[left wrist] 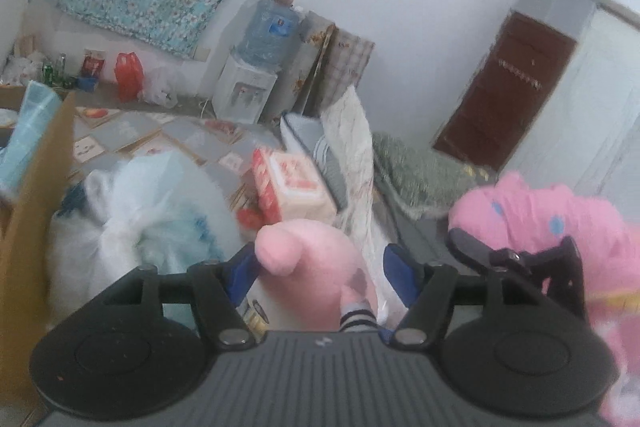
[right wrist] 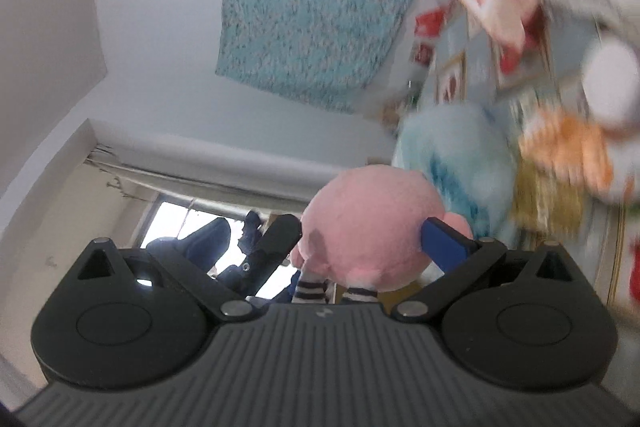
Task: Organize soft objects
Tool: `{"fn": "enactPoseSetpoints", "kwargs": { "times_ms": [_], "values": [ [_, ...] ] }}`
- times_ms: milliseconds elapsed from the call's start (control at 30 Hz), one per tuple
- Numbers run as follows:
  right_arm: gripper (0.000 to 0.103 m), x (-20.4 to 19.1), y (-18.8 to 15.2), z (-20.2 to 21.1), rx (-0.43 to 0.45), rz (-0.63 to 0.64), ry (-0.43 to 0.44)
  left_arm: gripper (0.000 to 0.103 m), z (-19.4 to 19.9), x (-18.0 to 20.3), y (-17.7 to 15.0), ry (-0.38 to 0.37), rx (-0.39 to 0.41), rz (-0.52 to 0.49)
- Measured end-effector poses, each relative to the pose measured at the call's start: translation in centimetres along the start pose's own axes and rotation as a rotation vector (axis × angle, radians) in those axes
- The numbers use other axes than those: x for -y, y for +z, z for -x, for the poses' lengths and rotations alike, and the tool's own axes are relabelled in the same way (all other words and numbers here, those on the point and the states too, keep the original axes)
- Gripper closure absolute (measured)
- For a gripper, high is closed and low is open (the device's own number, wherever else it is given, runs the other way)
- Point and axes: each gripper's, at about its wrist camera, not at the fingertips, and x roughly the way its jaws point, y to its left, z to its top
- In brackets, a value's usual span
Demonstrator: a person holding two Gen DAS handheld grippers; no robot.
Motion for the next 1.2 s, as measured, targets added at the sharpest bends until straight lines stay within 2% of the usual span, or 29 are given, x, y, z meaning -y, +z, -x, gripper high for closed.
{"fn": "enactPoseSetpoints", "kwargs": {
  "times_ms": [100,233,400,533,633,767,933,1067,1200],
  "values": [
    [0.000,2.5,-2.3,0.6,-0.034,-0.091,0.004,0.035,0.5,-0.1,-2.6,0.021,-0.043,-0.071],
    [0.000,7.2,-5.1,1.0,-0.071,-0.253,-0.047,0.035,-0.4,0.1,-5.9,0.066,-0.109,-0.146],
    [0.000,10.2,-7.4,1.2,-0.091,-0.353,-0.068,0.035,-1.3,0.5,-7.9,0.094,-0.120,-0.204],
    [0.000,10.4,-7.9,2.3,-0.071,-0.342,-0.111,0.035,-2.3,0.3,-8.5,0.071,-0.154,-0.207],
    [0.001,10.9,-8.0,3.5,-0.048,-0.358,-0.106,0.035,-3.3,0.3,-9.0,0.072,-0.169,-0.227],
    [0.001,11.7,-8.5,5.0,-0.018,-0.380,-0.097,0.035,-4.2,1.0,-9.4,0.081,-0.151,-0.274],
    [0.001,10.8,-9.1,7.6,0.031,-0.338,-0.110,0.035,-4.8,1.8,-9.2,0.039,-0.140,-0.306],
    [0.001,9.4,-8.4,11.5,0.105,-0.242,-0.117,0.026,-5.4,2.3,-9.3,-0.009,-0.142,-0.320],
    [0.001,6.7,-7.5,14.2,0.209,-0.104,-0.173,0.015,-5.4,2.2,-9.5,-0.075,-0.140,-0.301]
  ]
}}
